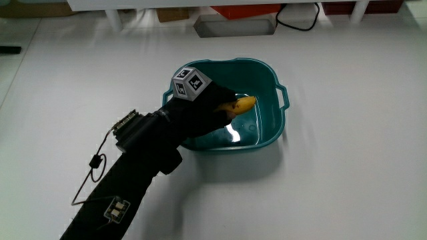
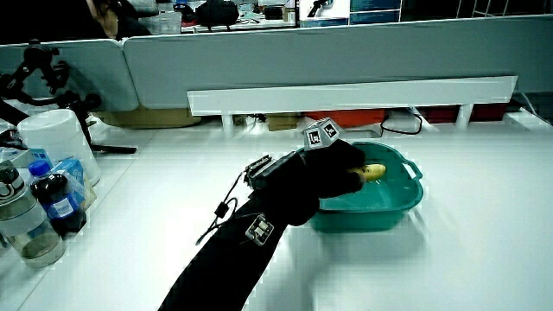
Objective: Place banana into plate
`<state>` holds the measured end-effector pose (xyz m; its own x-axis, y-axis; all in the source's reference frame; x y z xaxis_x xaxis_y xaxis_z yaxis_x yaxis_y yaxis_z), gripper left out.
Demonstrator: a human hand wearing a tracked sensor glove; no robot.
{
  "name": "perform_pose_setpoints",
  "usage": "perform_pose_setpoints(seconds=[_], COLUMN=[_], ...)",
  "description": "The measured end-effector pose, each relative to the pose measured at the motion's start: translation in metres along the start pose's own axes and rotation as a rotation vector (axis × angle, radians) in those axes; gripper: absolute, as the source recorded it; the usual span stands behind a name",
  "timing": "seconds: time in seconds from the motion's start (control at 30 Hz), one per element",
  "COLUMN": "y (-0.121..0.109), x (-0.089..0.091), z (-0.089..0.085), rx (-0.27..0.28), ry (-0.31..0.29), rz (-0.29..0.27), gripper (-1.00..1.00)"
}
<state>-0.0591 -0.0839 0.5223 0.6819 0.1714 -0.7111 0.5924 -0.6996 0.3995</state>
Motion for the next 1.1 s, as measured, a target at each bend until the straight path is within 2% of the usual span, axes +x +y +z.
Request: perform_pose_setpoints(seconds=[0.13,0.33,0.5,0.53,0.67,0.77,1.1], y=[0.002,0.011,0.015,0.018,0.022,0.022,0.024], x=[-0.001,-0.004,-0.01,-0.013,-0.013,-0.014,-0.022], z=[-0.006,-0.013,-0.014,-0.016,-0.016,-0.019,-0.028], rx=[-0.022,-0.049,-0.082,-0.084,-0.116,-0.123,-0.167], ry=[0.005,0.042,0.057,0.058,0.081,0.092,0.144], rz=[0.006,0.028,0.097,0.093,0.14,0.136,0.18], gripper=[0.0,0.0,0.0,0.0,0.0,0.0,0.0])
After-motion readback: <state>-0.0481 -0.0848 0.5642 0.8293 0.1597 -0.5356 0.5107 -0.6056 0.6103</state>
